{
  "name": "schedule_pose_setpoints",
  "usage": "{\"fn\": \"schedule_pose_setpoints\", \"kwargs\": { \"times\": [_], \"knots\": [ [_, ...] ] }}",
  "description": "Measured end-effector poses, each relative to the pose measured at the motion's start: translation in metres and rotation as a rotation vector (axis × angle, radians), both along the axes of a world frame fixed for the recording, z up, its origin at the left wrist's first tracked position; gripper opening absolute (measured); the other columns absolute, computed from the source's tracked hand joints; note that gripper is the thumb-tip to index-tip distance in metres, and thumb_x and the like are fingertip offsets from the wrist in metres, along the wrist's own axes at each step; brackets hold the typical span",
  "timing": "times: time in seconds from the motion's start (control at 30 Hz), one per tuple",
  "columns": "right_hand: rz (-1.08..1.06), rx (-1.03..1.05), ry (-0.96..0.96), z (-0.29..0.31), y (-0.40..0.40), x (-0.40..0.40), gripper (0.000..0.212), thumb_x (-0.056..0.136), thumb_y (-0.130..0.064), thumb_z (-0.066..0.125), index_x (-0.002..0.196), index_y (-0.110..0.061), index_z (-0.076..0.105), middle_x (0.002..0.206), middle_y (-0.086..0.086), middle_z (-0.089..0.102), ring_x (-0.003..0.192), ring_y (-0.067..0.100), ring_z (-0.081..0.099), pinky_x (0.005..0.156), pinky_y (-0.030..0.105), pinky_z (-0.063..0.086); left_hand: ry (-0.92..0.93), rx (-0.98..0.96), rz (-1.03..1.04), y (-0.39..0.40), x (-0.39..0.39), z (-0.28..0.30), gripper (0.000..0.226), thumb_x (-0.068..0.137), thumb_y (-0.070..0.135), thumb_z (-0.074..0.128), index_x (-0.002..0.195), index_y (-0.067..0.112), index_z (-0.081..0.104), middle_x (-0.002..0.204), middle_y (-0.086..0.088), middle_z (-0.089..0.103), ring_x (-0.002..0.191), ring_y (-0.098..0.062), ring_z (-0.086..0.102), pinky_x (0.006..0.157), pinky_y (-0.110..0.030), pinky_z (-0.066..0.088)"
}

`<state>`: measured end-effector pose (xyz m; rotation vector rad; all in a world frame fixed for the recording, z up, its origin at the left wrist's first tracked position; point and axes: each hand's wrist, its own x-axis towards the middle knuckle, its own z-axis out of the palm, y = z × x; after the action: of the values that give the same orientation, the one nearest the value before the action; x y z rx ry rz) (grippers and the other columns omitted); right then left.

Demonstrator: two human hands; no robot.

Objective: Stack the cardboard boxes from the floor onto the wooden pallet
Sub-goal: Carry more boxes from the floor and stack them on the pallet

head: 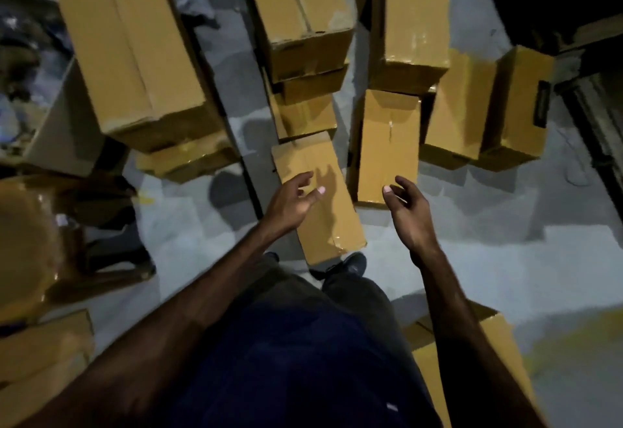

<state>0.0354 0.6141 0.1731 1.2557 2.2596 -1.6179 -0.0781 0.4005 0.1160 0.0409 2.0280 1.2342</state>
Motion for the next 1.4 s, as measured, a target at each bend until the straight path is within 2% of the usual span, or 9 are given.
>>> {"fn": "schedule_pose_setpoints", "kwargs": {
  "times": [0.17, 0.53, 0.63, 0.77, 0.9, 1.03, 1.17, 1.3, 1.4],
  "knots": [
    [0.216, -0.077, -0.091, -0.054, 0.032, -0.029, 0.053, 0.104, -0.036, 0.065, 0.151, -0.015, 0.051, 0.144, 0.004, 0.060, 0.132, 0.019, 0.056, 0.102, 0.035, 0.046, -0.050, -0.113, 0.162, 0.007, 0.004, -0.032, 0.063, 0.101, 0.039, 0.069, 0.155, 0.014, 0.050, 0.150, -0.010, 0.059, 0.137, -0.025, 0.056, 0.104, -0.030, 0.046],
    [0.448, -0.004, -0.328, -0.290, 0.093, -0.071, 0.057, 0.099, -0.049, 0.069, 0.146, -0.018, 0.058, 0.131, 0.003, 0.069, 0.118, 0.022, 0.064, 0.103, 0.039, 0.051, -0.350, -0.218, 0.568, 0.002, 0.019, -0.293, 0.106, 0.065, 0.087, 0.065, 0.145, 0.018, 0.058, 0.148, -0.005, 0.060, 0.129, -0.030, 0.060, 0.109, -0.055, 0.050],
    [0.400, -0.005, -0.372, -0.379, 0.098, -0.069, 0.054, 0.098, -0.047, 0.071, 0.140, -0.015, 0.062, 0.117, 0.003, 0.072, 0.100, 0.019, 0.067, 0.091, 0.035, 0.051, -0.405, -0.277, 0.596, 0.000, 0.037, -0.381, 0.096, 0.071, 0.080, 0.066, 0.145, 0.018, 0.059, 0.149, -0.009, 0.060, 0.130, -0.035, 0.061, 0.109, -0.058, 0.050],
    [0.385, 0.006, -0.440, -0.500, 0.098, -0.053, 0.046, 0.099, -0.039, 0.071, 0.132, -0.007, 0.068, 0.114, 0.010, 0.074, 0.102, 0.024, 0.071, 0.081, 0.027, 0.048, -0.490, -0.278, 0.554, 0.003, 0.060, -0.473, 0.047, 0.096, 0.060, 0.066, 0.095, 0.013, 0.060, 0.088, -0.013, 0.055, 0.075, -0.025, 0.055, 0.077, -0.039, 0.042],
    [0.281, 0.096, -0.414, -0.579, 0.099, -0.030, 0.040, 0.094, -0.047, 0.065, 0.115, -0.013, 0.070, 0.100, 0.003, 0.074, 0.093, 0.021, 0.073, 0.070, 0.020, 0.050, -0.490, -0.228, 0.633, 0.016, 0.071, -0.533, 0.042, 0.103, 0.061, 0.054, 0.078, 0.027, 0.055, 0.086, -0.003, 0.057, 0.086, -0.023, 0.057, 0.078, -0.038, 0.044],
    [0.171, 0.099, -0.390, -0.634, 0.112, -0.015, 0.074, 0.084, -0.075, 0.058, 0.120, -0.011, 0.071, 0.115, 0.009, 0.076, 0.107, 0.029, 0.072, 0.094, 0.042, 0.059, -0.576, 0.005, 0.792, 0.035, 0.085, -0.570, 0.058, 0.103, 0.068, 0.044, 0.118, 0.021, 0.075, 0.117, -0.004, 0.077, 0.104, -0.024, 0.074, 0.097, -0.041, 0.059],
    [0.105, -0.096, -0.511, -0.631, 0.110, -0.014, 0.099, 0.060, -0.095, 0.061, 0.121, -0.017, 0.073, 0.116, 0.010, 0.075, 0.103, 0.033, 0.073, 0.095, 0.047, 0.059, -0.615, 0.164, 0.823, 0.037, 0.096, -0.574, 0.073, 0.093, 0.080, 0.050, 0.136, 0.024, 0.069, 0.127, -0.005, 0.075, 0.115, -0.027, 0.074, 0.104, -0.053, 0.056],
    [0.129, -0.154, -0.406, -0.565, 0.096, -0.010, 0.042, 0.092, -0.065, 0.064, 0.098, -0.025, 0.073, 0.092, 0.000, 0.073, 0.084, 0.021, 0.068, 0.071, 0.024, 0.050, -0.607, 0.144, 0.846, 0.023, 0.096, -0.535, 0.081, 0.086, 0.079, 0.065, 0.147, 0.026, 0.061, 0.143, 0.008, 0.063, 0.132, -0.020, 0.061, 0.120, -0.050, 0.040],
    [0.089, -0.248, -0.289, -0.496, 0.081, 0.001, 0.021, 0.104, -0.043, 0.063, 0.096, -0.030, 0.077, 0.088, -0.013, 0.077, 0.082, 0.010, 0.070, 0.072, 0.028, 0.057, -0.525, 0.115, 0.841, 0.005, 0.095, -0.471, 0.075, 0.087, 0.066, 0.074, 0.144, 0.020, 0.064, 0.142, 0.012, 0.062, 0.134, -0.011, 0.057, 0.125, -0.041, 0.031]
  ]
}}
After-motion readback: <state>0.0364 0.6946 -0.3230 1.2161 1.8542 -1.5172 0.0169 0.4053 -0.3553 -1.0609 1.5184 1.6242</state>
